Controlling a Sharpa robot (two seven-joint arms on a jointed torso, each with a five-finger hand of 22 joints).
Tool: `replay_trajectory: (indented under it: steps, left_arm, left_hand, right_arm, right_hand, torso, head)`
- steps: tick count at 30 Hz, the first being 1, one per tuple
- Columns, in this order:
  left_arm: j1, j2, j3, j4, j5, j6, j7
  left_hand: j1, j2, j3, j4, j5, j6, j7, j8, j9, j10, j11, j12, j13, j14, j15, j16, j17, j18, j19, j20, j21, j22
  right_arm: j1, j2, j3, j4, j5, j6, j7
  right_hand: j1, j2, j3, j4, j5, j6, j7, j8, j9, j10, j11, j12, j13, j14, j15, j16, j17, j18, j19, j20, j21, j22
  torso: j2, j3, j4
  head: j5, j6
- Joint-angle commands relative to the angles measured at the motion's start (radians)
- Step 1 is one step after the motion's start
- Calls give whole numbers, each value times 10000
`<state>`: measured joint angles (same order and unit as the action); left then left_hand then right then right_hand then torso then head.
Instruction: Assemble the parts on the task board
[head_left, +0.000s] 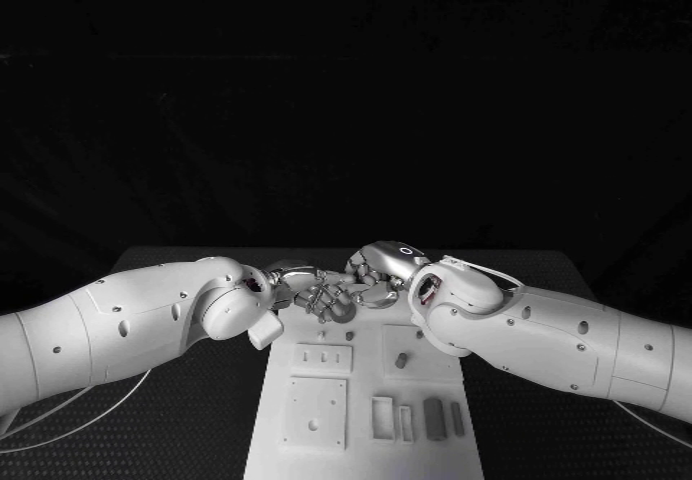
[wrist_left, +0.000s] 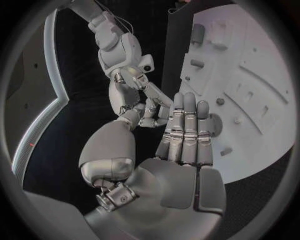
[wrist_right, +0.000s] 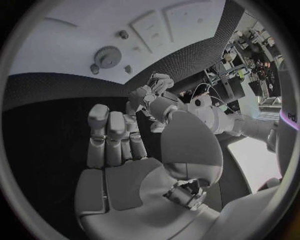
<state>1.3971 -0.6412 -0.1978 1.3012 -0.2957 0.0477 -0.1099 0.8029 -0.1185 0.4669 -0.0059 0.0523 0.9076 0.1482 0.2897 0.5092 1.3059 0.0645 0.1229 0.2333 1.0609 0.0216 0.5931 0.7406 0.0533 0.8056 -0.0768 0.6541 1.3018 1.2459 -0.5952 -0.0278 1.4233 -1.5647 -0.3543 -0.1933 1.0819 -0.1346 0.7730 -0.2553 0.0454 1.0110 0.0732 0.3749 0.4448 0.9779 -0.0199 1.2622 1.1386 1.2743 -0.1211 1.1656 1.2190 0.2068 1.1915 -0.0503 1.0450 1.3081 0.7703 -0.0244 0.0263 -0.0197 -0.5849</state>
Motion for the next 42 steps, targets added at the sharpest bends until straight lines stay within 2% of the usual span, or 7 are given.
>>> replay_trajectory:
  steps: [1, 10, 19, 28, 42]
  left_arm:
    - [10, 4, 4, 62, -62, 133, 1]
    - [9, -29, 3, 99, -56, 185, 66]
    - [9, -39, 4, 4, -56, 69, 68]
    - [7, -46, 4, -51, -62, 42, 54]
    - [6, -22, 4, -8, -85, 146, 40]
  left_hand:
    - [182, 42, -9, -133, -32, -49, 0, -50, -23, -44, 26, -56, 20, -53, 16, -11, 20, 170, -58, 16, 1, 14]
    - [333, 261, -92, -367, -32, -23, -4, -41, -34, -31, 20, -66, 43, -46, 14, 1, 55, 169, -54, 20, 21, 18]
    - [521, 516, -94, -631, -31, 21, -23, -22, -45, -28, 11, -81, 62, -52, 17, -6, 76, 164, -64, 23, 26, 13]
    - [635, 559, -98, -812, -30, 13, -16, -33, -63, -43, 20, -102, 70, -47, 17, -10, 87, 159, -59, 24, 35, 9]
    - [640, 544, -109, -842, -32, 12, -14, -35, -67, -43, 24, -105, 72, -46, 18, -12, 89, 156, -58, 26, 36, 8]
  right_arm:
    - [-9, 4, -4, 72, -64, 16, 8]
    - [-19, 11, -55, 85, 80, 105, 75]
    - [-38, -6, -82, 258, 268, 202, 89]
    - [-49, -2, -85, 314, 307, 190, 96]
    - [-56, 132, -97, 210, 344, 219, 115]
  right_hand:
    - [-19, 54, 59, -14, 33, 346, 107, 526, 436, 73, -29, 31, -17, 37, -46, 1, -16, 550, 74, -17, 55, 55]
    - [-27, 49, 72, -12, 33, 344, 107, 527, 437, 78, -30, 29, -19, 42, -47, 0, -18, 550, 80, -17, 53, 52]
    - [-30, 45, 83, -12, 33, 341, 107, 527, 438, 80, -30, 27, -20, 44, -48, -2, -20, 550, 84, -18, 52, 50]
    - [-32, 42, 92, -13, 33, 339, 107, 527, 439, 82, -30, 26, -20, 47, -49, -3, -22, 550, 87, -19, 50, 49]
    - [-35, 39, 100, -15, 33, 337, 107, 528, 440, 83, -30, 24, -21, 49, -50, -5, -23, 550, 91, -20, 49, 47]
  torso:
    - [-8, 1, 11]
    - [3, -5, -3]
    - [2, -4, 17]
    - [7, -9, 15]
    - [5, 2, 14]
  head:
    - [-14, -19]
    - [-30, -19]
    - [-41, -30]
    - [-40, -38]
    - [-44, -40]
